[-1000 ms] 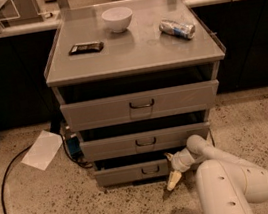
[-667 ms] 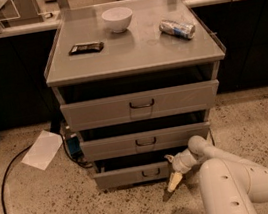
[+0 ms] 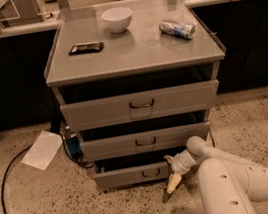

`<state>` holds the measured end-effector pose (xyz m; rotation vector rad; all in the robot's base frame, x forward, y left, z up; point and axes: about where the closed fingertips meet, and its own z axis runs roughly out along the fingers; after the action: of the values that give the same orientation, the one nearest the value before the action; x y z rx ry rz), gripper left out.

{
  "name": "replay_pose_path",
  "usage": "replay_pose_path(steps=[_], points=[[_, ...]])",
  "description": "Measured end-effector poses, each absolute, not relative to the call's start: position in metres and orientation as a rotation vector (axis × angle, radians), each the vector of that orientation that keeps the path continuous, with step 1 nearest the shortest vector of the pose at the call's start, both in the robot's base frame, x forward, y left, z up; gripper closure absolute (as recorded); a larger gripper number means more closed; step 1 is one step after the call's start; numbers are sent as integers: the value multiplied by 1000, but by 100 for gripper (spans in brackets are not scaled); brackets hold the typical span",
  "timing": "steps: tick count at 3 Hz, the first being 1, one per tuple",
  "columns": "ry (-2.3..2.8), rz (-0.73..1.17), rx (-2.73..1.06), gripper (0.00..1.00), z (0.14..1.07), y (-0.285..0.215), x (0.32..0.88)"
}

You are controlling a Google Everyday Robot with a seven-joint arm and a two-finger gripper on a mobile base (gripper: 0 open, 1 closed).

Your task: Open bottom drawer

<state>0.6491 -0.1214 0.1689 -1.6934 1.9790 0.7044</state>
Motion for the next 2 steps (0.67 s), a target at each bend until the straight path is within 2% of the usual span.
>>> replay_pose_path(steps=[2], points=[[1976,806,-1709,0,175,-113,615]])
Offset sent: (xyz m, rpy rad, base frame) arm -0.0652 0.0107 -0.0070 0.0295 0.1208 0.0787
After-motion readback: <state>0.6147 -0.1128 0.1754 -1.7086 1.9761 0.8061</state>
